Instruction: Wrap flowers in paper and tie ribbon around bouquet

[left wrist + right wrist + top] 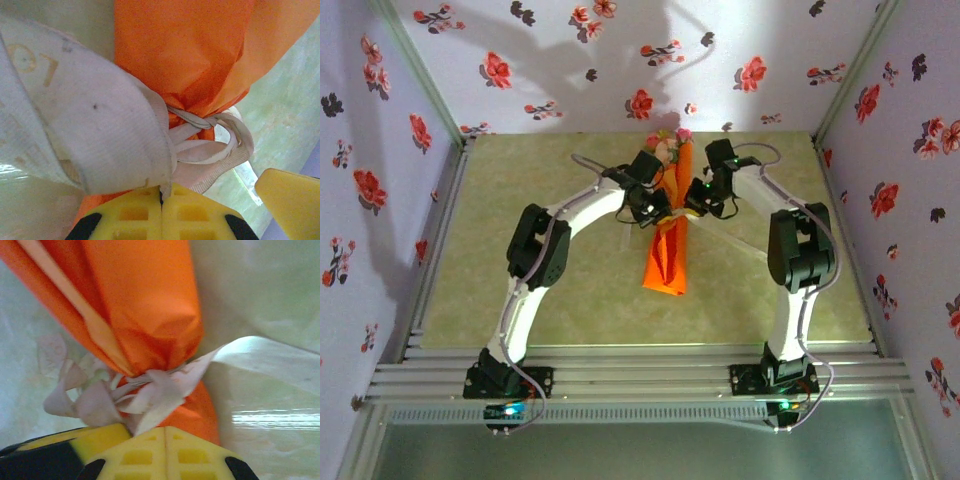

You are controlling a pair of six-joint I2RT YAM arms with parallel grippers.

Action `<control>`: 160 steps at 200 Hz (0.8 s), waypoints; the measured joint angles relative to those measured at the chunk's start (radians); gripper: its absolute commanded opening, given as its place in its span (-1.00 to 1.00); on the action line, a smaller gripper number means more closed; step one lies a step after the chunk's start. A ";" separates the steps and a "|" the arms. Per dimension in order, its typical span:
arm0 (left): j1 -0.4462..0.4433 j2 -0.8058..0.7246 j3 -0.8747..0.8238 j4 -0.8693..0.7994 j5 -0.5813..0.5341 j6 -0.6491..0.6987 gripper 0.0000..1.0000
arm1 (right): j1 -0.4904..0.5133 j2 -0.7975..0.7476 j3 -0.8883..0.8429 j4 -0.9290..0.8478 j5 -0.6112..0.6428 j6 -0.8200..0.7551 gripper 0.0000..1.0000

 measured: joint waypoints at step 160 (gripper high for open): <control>0.003 0.009 -0.064 0.097 0.008 -0.032 -1.00 | 0.056 -0.037 -0.174 0.283 -0.011 0.595 -0.64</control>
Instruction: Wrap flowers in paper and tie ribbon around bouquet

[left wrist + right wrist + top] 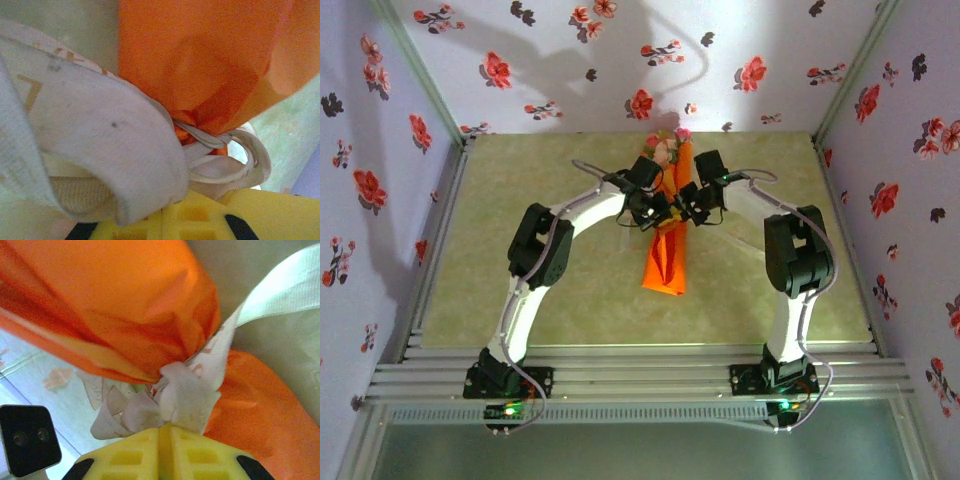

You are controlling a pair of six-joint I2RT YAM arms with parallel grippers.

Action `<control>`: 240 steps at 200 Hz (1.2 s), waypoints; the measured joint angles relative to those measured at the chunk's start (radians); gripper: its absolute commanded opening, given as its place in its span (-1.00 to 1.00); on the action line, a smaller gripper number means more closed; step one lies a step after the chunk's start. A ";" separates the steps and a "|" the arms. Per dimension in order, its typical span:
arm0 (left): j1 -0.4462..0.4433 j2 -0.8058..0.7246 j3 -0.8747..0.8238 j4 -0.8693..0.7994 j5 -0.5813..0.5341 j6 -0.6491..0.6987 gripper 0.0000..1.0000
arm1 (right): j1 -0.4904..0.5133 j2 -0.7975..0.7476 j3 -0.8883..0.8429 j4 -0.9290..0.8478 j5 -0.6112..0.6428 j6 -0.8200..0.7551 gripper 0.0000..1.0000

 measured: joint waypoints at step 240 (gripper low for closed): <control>-0.007 -0.077 -0.120 0.144 -0.002 -0.082 -0.76 | -0.014 -0.047 -0.062 0.066 0.096 0.128 -1.00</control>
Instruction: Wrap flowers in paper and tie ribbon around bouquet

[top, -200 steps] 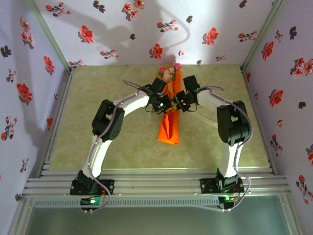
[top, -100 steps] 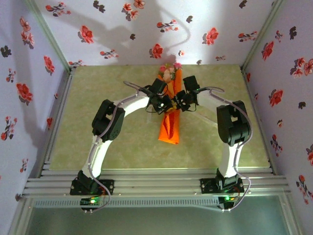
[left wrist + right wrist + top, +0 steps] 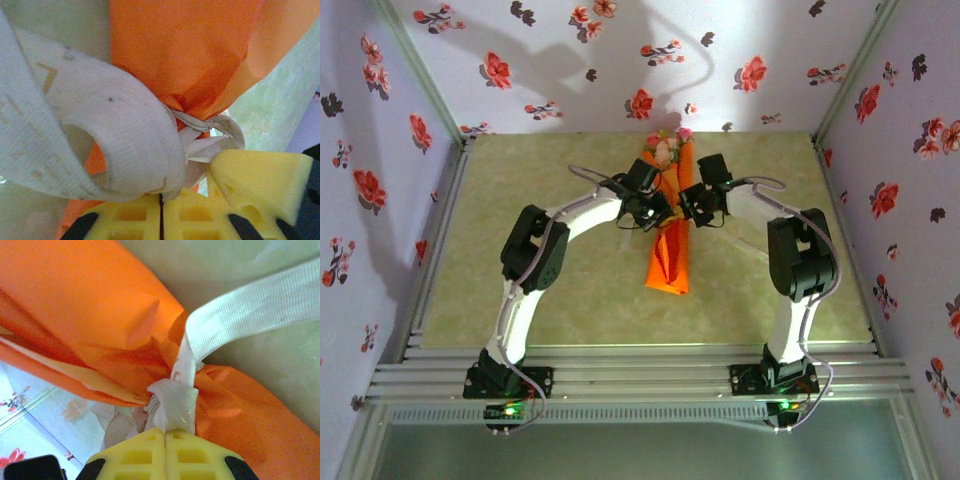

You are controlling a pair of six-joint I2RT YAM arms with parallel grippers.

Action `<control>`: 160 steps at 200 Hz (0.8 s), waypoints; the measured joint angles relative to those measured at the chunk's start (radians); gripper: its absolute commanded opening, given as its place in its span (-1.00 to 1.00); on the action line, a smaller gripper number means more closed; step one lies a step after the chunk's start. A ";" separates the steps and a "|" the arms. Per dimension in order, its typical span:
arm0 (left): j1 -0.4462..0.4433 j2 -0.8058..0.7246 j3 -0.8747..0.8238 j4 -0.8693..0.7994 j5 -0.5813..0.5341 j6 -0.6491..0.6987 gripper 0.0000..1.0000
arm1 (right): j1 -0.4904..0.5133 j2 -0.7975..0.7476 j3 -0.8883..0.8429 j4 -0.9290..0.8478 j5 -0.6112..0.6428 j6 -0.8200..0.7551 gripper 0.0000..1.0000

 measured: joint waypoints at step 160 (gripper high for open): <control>0.029 -0.209 -0.226 0.094 -0.068 -0.384 0.06 | -0.052 -0.064 -0.034 0.042 -0.020 0.000 -1.00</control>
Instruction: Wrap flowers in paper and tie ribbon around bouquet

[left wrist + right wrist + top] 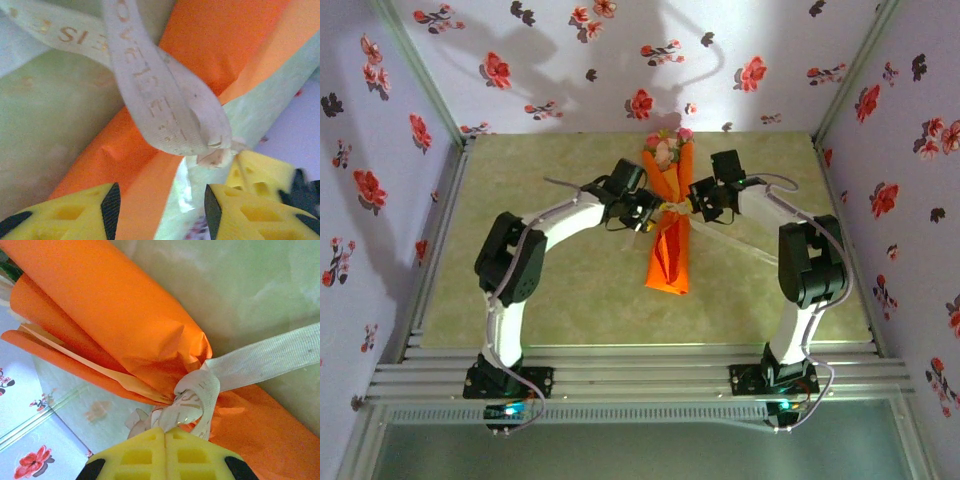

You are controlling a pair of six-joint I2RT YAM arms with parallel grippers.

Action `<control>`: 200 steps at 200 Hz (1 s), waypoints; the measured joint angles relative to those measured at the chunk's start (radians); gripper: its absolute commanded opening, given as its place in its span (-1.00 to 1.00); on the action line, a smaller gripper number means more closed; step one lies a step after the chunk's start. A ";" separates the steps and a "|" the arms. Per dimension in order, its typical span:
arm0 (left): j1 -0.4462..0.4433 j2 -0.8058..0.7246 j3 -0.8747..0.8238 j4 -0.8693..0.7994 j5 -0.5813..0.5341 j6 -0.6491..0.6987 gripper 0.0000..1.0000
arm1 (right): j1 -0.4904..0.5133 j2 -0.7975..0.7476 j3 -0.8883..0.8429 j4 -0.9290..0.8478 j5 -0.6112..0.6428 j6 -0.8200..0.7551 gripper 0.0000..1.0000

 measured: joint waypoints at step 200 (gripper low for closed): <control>0.015 0.229 -0.019 0.328 -0.109 -0.510 -1.00 | -0.045 -0.017 -0.096 0.134 -0.046 0.027 -1.00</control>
